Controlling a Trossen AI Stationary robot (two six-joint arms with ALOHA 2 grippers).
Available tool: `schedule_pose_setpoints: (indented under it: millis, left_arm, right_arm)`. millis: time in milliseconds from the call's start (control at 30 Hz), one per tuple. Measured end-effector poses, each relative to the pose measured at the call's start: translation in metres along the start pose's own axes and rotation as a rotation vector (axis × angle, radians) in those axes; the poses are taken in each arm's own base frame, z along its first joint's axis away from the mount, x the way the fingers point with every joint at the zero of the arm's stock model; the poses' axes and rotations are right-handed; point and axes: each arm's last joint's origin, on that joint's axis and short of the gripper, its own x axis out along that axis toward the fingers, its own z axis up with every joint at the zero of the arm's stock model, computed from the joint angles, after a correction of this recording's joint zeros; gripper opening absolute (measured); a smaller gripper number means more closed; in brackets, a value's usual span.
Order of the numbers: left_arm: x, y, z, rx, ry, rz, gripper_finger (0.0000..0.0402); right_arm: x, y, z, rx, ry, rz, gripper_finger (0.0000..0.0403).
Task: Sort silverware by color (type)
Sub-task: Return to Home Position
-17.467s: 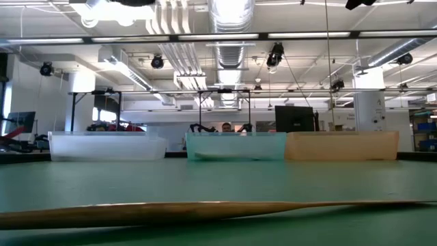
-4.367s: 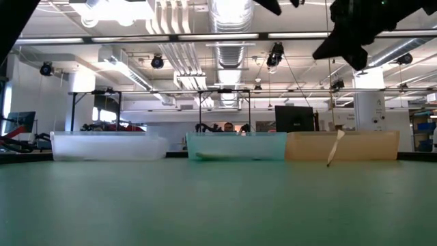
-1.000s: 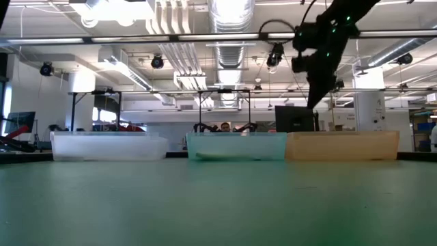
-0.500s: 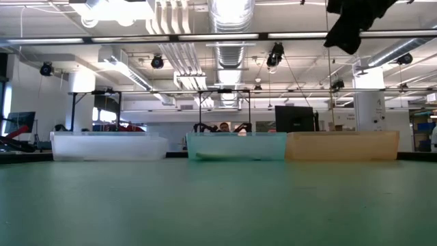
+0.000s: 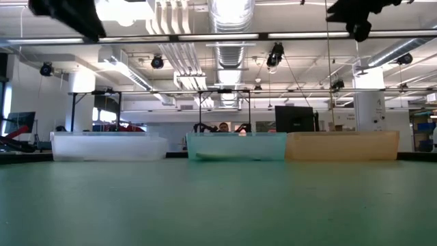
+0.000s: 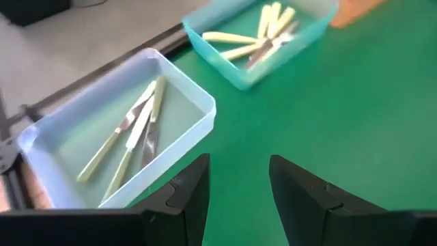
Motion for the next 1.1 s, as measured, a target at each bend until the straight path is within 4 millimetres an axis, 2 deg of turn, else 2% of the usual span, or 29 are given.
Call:
schedule_pose_setpoints:
  millis: [200, 367, 500, 667, 767, 900, 1100]
  left_arm:
    - [0.030, 0.027, -0.044, 0.095, -0.042, -0.218, 0.0135]
    - [0.059, 0.041, -0.080, 0.016, -0.173, -0.428, 0.0135]
    - [0.076, 0.049, -0.102, -0.080, -0.283, -0.557, 0.0135]
    - [0.084, 0.053, -0.113, -0.126, -0.437, -0.702, 0.0135]
    - [0.086, 0.055, -0.116, -0.111, -0.513, -0.728, 0.0135]
    - [0.091, 0.056, -0.122, -0.087, -0.521, -0.721, 0.0135]
    - [0.099, 0.055, -0.132, -0.021, -0.489, -0.740, 0.0135]
  right_arm:
    - [-0.018, 0.011, 0.010, 0.010, -0.201, -0.024, 0.0082]
    - [-0.027, 0.014, 0.012, 0.040, -0.304, -0.095, 0.0082]
    - [-0.024, 0.013, 0.010, 0.071, -0.354, -0.098, 0.0082]
    - [0.002, 0.003, -0.003, 0.108, -0.374, -0.018, 0.0082]
    - [0.023, -0.003, -0.017, 0.119, -0.360, -0.004, 0.0082]
    - [0.048, -0.010, -0.038, 0.150, -0.298, -0.065, 0.0082]
    - [0.066, -0.012, -0.065, 0.163, -0.219, -0.135, 0.0082]
